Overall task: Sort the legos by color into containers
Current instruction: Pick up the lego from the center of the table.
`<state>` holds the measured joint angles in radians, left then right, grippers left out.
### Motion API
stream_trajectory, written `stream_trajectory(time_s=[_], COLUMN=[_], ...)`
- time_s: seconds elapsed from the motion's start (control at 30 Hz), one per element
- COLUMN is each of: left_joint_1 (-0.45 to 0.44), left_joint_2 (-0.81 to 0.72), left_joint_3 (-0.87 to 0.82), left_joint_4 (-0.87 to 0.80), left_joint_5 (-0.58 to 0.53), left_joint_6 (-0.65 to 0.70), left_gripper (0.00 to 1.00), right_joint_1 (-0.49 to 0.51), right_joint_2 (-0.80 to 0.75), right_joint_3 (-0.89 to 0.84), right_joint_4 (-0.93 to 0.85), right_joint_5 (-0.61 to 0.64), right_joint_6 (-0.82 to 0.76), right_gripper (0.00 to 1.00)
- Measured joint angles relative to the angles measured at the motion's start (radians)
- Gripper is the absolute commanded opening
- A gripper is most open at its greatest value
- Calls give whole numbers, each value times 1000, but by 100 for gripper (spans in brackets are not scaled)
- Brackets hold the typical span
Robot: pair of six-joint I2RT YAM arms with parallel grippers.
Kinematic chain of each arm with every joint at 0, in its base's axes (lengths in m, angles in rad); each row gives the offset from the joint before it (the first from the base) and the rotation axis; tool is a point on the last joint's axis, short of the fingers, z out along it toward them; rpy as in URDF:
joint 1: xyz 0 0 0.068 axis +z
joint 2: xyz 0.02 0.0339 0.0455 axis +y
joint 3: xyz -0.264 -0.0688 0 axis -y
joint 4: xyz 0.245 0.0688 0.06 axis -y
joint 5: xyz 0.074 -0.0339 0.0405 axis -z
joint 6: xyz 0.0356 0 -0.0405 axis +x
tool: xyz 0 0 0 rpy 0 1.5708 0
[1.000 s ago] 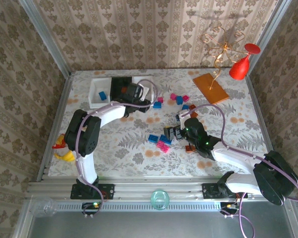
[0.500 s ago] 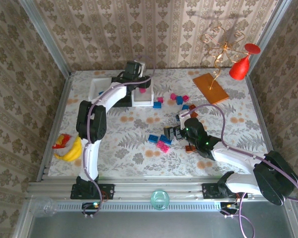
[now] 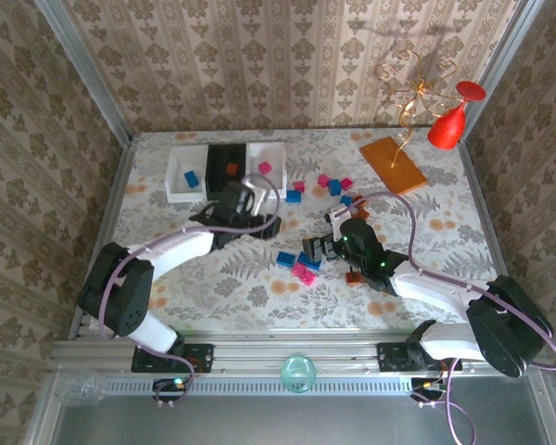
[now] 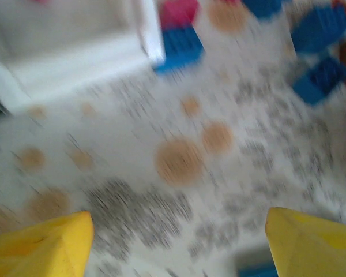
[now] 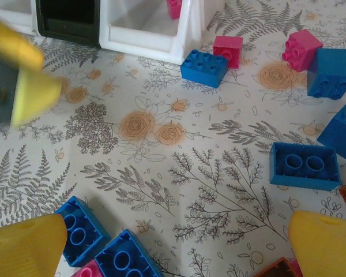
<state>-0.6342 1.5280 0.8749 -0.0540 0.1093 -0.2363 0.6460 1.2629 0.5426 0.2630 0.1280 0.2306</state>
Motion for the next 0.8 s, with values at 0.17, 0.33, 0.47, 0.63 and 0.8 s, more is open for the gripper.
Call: stream_trajectory(time_s=[0.17, 0.33, 0.47, 0.63, 0.8], left_joint_1=[-127, -216, -258, -270, -274], left_joint_2=[-61, -79, -28, 35, 97], left_joint_3=[-153, -214, -206, -164, -117], left_joint_4=[-8, -13, -5, -2, 48], left_joint_5=[-18, -58, -88, -117, -117], left_joint_6=[-27, -49, -60, -60, -60], left_gripper=[84, 85, 85, 86, 86], right_joint_1=[0, -2, -2, -2, -2], right_joint_2=[-7, -9, -9, -9, -9], right_joint_3=[0, 0, 0, 0, 0], right_joint_4=[-5, -5, -5, -5, -6], right_joint_5=[8, 20, 23, 23, 23], right_joint_6=[0, 0, 0, 0, 0], right_gripper=[100, 100, 100, 100, 100])
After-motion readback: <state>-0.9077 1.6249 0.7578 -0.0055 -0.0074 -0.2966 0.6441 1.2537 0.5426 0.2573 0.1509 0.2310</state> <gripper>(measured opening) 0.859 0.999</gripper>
